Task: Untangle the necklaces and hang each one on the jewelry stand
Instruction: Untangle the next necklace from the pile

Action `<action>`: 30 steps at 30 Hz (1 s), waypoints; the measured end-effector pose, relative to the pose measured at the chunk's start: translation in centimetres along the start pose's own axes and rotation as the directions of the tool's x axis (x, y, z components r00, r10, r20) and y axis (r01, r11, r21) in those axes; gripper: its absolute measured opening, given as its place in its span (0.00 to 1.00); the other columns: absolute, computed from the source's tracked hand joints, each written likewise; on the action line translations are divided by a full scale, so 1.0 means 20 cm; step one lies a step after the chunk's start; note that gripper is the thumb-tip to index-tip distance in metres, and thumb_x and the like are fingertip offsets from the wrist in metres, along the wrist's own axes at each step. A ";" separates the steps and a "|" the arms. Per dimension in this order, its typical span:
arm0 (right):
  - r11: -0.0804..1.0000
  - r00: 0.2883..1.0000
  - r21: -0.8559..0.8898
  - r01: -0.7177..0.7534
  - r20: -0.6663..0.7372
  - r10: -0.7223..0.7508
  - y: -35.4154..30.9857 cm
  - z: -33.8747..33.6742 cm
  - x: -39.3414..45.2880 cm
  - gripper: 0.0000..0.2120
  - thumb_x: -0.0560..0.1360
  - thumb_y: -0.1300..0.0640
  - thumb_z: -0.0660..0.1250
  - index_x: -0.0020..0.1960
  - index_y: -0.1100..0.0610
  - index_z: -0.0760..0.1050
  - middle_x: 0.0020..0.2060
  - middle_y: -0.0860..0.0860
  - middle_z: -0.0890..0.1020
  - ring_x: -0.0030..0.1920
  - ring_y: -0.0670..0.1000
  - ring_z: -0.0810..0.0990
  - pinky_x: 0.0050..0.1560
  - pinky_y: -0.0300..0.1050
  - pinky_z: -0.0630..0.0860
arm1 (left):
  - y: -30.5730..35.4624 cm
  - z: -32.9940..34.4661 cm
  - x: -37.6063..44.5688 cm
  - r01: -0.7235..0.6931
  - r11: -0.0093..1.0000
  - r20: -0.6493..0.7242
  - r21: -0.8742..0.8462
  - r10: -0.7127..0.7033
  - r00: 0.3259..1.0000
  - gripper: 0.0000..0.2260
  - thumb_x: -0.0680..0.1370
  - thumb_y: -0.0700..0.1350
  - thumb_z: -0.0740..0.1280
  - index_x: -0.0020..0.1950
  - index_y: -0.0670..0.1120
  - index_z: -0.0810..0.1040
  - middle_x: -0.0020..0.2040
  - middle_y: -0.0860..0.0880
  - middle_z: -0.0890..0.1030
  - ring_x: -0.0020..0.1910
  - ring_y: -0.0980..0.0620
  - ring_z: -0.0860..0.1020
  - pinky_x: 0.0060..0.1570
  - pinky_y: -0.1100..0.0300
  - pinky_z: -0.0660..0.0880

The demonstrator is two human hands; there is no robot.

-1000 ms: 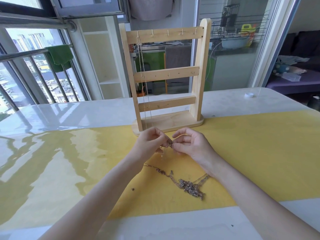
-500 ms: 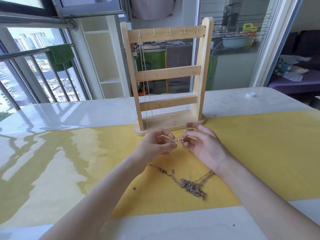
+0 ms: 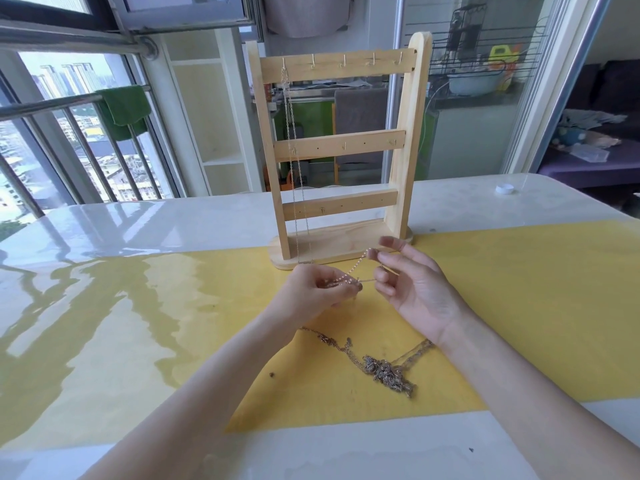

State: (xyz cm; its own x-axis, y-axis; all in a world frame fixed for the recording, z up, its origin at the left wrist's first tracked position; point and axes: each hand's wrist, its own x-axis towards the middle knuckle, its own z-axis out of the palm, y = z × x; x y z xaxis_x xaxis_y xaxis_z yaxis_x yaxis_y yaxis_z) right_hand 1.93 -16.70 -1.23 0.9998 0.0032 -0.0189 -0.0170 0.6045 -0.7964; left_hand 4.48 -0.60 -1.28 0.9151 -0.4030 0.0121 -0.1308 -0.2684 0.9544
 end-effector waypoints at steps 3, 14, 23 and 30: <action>0.999 0.999 -0.035 0.002 -0.033 -0.003 0.01 -0.01 0.00 0.09 0.75 0.71 0.61 0.49 0.59 0.73 0.36 0.53 0.81 0.29 0.47 0.73 0.26 0.35 0.66 | 0.00 -0.01 0.01 0.011 0.998 -0.001 -0.055 -0.011 1.000 0.05 0.74 0.42 0.71 0.39 0.47 0.82 0.36 0.50 0.78 0.36 0.57 0.74 0.41 0.68 0.75; 0.712 0.980 -0.692 0.120 -0.034 -0.197 0.08 0.00 0.00 0.03 0.70 0.59 0.73 0.39 0.53 0.81 0.34 0.48 0.80 0.33 0.42 0.73 0.40 0.35 0.70 | -0.01 -0.02 0.01 0.022 1.000 -0.043 0.017 -0.021 0.999 0.07 0.74 0.43 0.71 0.37 0.46 0.79 0.32 0.50 0.73 0.29 0.60 0.71 0.36 0.67 0.71; 0.632 0.984 -0.765 0.127 0.015 -0.180 0.08 0.00 0.00 0.05 0.71 0.59 0.73 0.38 0.51 0.82 0.39 0.48 0.82 0.42 0.43 0.77 0.49 0.38 0.73 | -0.01 -0.02 0.01 -0.051 0.990 -0.064 0.128 0.059 0.996 0.09 0.77 0.45 0.69 0.36 0.52 0.82 0.33 0.51 0.77 0.30 0.60 0.70 0.34 0.69 0.72; 0.729 0.988 -0.681 0.069 -0.057 -0.147 0.07 0.00 -0.01 0.06 0.71 0.62 0.72 0.36 0.55 0.80 0.30 0.47 0.77 0.32 0.44 0.71 0.39 0.35 0.69 | -0.02 0.00 0.02 -0.042 0.988 -0.110 0.146 0.058 0.992 0.09 0.76 0.46 0.69 0.35 0.49 0.79 0.27 0.57 0.72 0.31 0.55 0.69 0.39 0.57 0.71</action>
State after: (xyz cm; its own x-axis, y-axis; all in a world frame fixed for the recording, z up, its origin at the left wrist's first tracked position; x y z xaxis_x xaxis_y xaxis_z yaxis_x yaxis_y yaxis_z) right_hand 1.78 -15.88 -2.28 0.9893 -0.1310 0.0639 0.0507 -0.1013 -0.9936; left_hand 4.89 -0.58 -1.55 0.9423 -0.3195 0.1004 -0.2234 -0.3761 0.8993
